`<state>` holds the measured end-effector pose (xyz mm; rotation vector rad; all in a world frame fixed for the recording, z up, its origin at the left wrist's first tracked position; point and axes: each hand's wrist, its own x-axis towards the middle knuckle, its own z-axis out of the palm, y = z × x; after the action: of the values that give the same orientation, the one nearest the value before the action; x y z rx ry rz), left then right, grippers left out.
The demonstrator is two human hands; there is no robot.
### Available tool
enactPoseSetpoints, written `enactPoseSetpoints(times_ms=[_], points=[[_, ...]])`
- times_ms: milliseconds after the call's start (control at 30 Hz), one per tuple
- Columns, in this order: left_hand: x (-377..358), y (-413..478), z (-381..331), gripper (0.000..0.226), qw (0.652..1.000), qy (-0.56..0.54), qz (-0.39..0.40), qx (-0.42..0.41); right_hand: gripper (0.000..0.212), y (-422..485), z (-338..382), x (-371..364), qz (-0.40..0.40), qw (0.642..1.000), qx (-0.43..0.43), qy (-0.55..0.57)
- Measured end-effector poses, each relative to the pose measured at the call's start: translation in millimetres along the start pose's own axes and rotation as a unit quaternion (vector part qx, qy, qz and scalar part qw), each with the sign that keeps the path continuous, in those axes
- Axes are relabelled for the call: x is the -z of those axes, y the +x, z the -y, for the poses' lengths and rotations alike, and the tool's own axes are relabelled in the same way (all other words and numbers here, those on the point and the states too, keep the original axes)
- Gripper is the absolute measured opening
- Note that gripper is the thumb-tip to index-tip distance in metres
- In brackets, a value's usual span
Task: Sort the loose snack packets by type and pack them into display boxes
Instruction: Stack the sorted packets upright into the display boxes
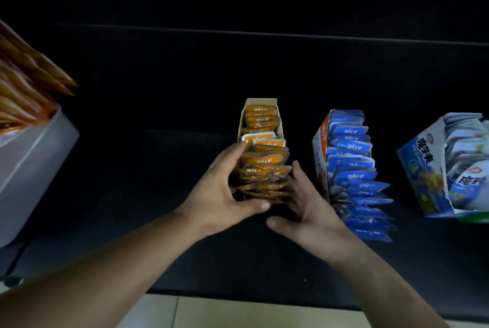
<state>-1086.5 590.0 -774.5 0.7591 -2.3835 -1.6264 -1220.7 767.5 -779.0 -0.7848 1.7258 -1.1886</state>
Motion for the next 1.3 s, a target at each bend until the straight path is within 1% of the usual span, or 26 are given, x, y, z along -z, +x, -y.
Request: enactPoseSetpoints(times_ms=[67,133,167,233,300,367,433,467,500,567,600,633,700,767,833,867,933,1033,1167,1300], points=[[-4,2,3,0.124,0.998,-0.049,-0.030,0.032,0.103,7,-3,-6,-0.057,0.998,0.005,-0.010],[-4,7,3,0.129,0.995,-0.062,-0.038,0.066,0.092,16,-6,-10,-0.074,0.997,0.005,-0.016],[-4,11,2,0.128,0.994,-0.066,-0.037,0.078,0.089,20,-8,-11,-0.081,0.996,0.002,-0.023],[-6,17,2,0.120,0.995,-0.050,-0.038,0.076,0.082,26,-6,-11,-0.103,0.993,-0.001,-0.050],[-9,22,1,0.104,0.997,-0.017,-0.043,0.064,0.069,34,1,-10,-0.111,0.990,-0.009,-0.083],[-13,27,1,0.091,0.997,-0.017,-0.048,0.066,0.058,43,9,-7,-0.115,0.988,-0.027,-0.103],[-13,29,0,0.094,0.993,-0.060,-0.069,0.076,0.052,50,14,-6,-0.135,0.985,-0.038,-0.103],[-13,27,1,0.096,0.988,-0.087,-0.092,0.085,0.048,50,17,-7,-0.154,0.983,-0.040,-0.088],[-14,24,2,0.092,0.982,-0.113,-0.117,0.092,0.045,49,18,-9,-0.175,0.982,-0.041,-0.061],[-22,10,6,0.068,0.973,-0.149,-0.151,0.092,0.039,42,16,-17,-0.197,0.980,-0.031,-0.009],[-28,2,7,0.059,0.971,-0.160,-0.154,0.091,0.039,38,13,-22,-0.197,0.980,-0.025,0.005],[-33,-3,8,0.057,0.971,-0.164,-0.151,0.090,0.043,33,12,-27,-0.194,0.981,-0.020,0.012],[-38,-4,11,0.065,0.977,-0.148,-0.131,0.082,0.058,29,5,-35,-0.189,0.982,-0.020,0.017],[-40,3,14,0.080,0.983,-0.133,-0.100,0.073,0.072,30,2,-36,-0.176,0.984,-0.024,0.010],[-41,12,8,0.094,0.990,-0.107,-0.065,0.064,0.079,31,0,-32,-0.153,0.988,-0.027,0.003],[-42,15,5,0.097,0.993,-0.096,-0.047,0.055,0.080,31,0,-29,-0.142,0.990,-0.023,-0.004],[-39,19,1,0.097,0.993,-0.099,-0.015,0.055,0.082,31,1,-25,-0.128,0.992,-0.011,-0.022],[-28,17,6,0.092,0.993,-0.100,0.016,0.053,0.087,31,0,-21,-0.133,0.990,0.004,-0.044],[-21,9,11,0.082,0.996,-0.081,0.011,0.044,0.099,30,4,-24,-0.149,0.987,0.017,-0.057],[-25,14,12,0.084,0.998,-0.040,-0.016,0.056,0.097,33,9,-21,-0.142,0.986,0.010,-0.087]])
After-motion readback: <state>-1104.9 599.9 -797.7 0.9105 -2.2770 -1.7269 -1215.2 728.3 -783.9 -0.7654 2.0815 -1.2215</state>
